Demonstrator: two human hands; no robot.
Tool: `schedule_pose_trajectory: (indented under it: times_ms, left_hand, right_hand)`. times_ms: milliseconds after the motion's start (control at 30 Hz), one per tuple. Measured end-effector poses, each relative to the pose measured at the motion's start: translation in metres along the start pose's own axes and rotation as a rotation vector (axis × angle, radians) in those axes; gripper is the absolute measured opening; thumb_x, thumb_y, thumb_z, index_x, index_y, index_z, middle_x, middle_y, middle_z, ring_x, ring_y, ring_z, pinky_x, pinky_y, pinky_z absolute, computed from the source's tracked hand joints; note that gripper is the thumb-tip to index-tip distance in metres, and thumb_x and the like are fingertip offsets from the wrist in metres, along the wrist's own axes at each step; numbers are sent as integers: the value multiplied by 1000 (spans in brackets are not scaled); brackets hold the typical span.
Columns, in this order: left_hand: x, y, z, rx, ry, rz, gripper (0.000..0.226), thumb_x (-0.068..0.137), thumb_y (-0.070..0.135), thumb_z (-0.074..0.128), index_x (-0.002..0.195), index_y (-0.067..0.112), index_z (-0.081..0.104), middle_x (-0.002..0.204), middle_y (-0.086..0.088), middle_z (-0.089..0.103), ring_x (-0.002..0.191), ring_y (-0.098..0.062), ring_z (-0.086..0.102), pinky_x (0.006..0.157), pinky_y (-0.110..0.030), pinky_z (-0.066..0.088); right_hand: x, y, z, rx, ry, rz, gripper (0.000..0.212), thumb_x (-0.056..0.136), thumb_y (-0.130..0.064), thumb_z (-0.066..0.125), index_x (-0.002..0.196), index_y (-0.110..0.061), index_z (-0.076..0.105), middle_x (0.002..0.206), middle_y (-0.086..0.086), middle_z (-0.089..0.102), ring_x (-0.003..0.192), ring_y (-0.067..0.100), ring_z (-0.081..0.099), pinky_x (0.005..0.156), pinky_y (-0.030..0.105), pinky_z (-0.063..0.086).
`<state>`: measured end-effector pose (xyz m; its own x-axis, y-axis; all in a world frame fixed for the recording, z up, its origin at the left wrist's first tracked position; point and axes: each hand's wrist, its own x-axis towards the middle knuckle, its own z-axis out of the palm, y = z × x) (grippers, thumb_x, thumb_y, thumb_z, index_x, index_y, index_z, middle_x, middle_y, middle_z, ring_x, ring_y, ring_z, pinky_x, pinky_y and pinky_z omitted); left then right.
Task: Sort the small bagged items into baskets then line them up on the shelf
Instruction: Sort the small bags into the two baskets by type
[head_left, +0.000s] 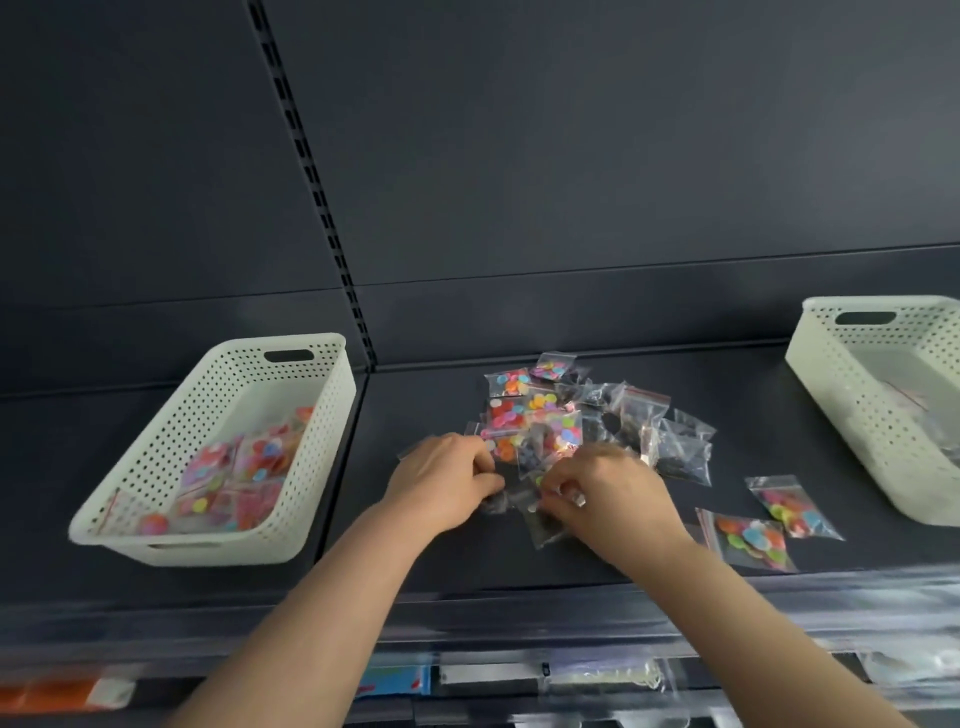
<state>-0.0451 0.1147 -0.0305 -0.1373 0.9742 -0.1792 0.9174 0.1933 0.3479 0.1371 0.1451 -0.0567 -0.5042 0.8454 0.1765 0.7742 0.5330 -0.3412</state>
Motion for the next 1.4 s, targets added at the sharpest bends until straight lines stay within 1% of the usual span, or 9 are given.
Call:
schedule_pose_trajectory:
  times_ms: [133, 267, 467, 600, 733, 867, 1100, 1200, 1400]
  left_hand:
    - [-5, -5, 0, 64, -77, -9, 30, 85, 41, 71, 110, 26, 66, 110, 9, 59, 99, -12, 56, 84, -30, 48]
    - [-6, -8, 6, 99, -43, -25, 11, 91, 35, 64, 98, 26, 63, 105, 8, 52, 96, -14, 54, 82, -31, 47]
    - [2, -3, -2, -31, 293, -102, 17, 100, 35, 47, 93, 20, 51, 87, 6, 60, 79, -16, 56, 63, -31, 41]
    - [11, 18, -2, -142, 338, -67, 14, 98, 33, 52, 93, 20, 54, 82, 8, 60, 76, -13, 57, 64, -29, 43]
    - [24, 58, 8, -268, 353, -7, 6, 96, 25, 57, 91, 20, 56, 88, 5, 63, 80, -16, 58, 71, -35, 50]
    - [41, 116, 20, -340, 307, 114, 6, 93, 17, 59, 91, 23, 61, 92, 5, 66, 81, -16, 60, 75, -36, 51]
    - [57, 229, 45, -322, 240, 293, 6, 93, 24, 58, 88, 27, 62, 84, 11, 62, 81, -14, 58, 72, -33, 50]
    - [63, 272, 56, -372, 217, 357, 7, 93, 23, 57, 88, 26, 60, 86, 9, 64, 82, -15, 61, 72, -36, 53]
    - [83, 344, 74, -417, 150, 445, 5, 95, 22, 56, 97, 23, 61, 106, 9, 64, 90, -13, 62, 78, -36, 54]
  right_hand:
    - [5, -7, -2, -167, -131, -13, 28, 81, -51, 63, 105, -36, 70, 106, -6, 59, 106, 17, 47, 85, 31, 42]
    - [10, -11, -4, -208, -182, -41, 19, 89, -37, 59, 104, -32, 70, 115, -5, 55, 112, 19, 43, 89, 33, 39]
    - [13, -5, -6, 184, 36, 0, 9, 92, -27, 58, 93, -22, 66, 98, -3, 64, 91, 20, 56, 74, 32, 45]
    - [10, 6, -25, 368, 18, 98, 9, 94, -24, 55, 97, -20, 62, 87, -12, 66, 77, 11, 63, 73, 31, 51]
    - [0, 38, -53, 486, 243, 260, 7, 93, -22, 57, 90, -20, 62, 78, -11, 66, 71, 8, 60, 66, 26, 47]
    - [-17, 94, -90, 331, 412, 346, 4, 91, -23, 60, 91, -23, 64, 80, -11, 66, 71, 9, 61, 67, 30, 51]
    - [-56, 197, -140, -127, 386, 650, 19, 95, -29, 48, 108, -30, 63, 110, -6, 63, 96, 22, 61, 65, 31, 43]
    - [-67, 230, -148, -128, 261, 713, 28, 97, -24, 44, 121, -30, 58, 121, -5, 61, 101, 21, 61, 75, 32, 50]
    - [-85, 257, -156, -103, 296, 704, 32, 95, -19, 43, 120, -32, 59, 119, -9, 61, 97, 14, 62, 76, 34, 53]
